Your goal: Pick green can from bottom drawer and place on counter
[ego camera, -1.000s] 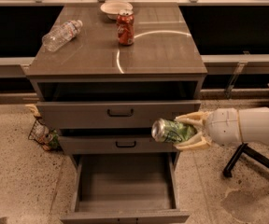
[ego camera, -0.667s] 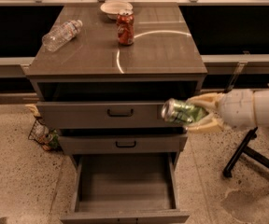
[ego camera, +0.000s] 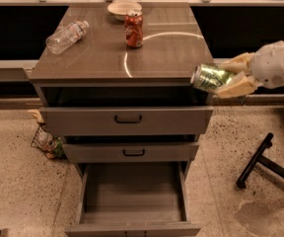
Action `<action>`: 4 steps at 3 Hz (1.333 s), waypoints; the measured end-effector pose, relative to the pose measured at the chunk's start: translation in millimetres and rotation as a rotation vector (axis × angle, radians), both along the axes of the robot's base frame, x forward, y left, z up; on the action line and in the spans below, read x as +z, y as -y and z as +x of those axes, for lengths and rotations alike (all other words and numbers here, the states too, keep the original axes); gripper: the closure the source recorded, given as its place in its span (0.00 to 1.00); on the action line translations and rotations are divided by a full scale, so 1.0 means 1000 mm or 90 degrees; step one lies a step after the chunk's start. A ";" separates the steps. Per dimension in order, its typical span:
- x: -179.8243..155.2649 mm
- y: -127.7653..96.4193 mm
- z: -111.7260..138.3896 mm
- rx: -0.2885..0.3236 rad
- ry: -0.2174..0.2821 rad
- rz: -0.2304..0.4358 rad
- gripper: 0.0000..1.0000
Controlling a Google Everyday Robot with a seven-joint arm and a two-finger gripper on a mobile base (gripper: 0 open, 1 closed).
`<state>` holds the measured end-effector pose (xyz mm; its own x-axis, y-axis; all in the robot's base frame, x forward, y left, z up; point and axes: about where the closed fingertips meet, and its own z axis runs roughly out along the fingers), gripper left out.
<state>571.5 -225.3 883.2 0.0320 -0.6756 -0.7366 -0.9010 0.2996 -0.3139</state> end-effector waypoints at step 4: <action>0.052 -0.034 0.176 0.023 0.070 -0.050 0.59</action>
Offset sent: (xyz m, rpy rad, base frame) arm 0.1866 -0.0025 0.0744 -0.1131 -0.1390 -0.0005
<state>747.3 -191.1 935.5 0.1347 -0.7277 -0.6726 -0.8698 0.2383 -0.4320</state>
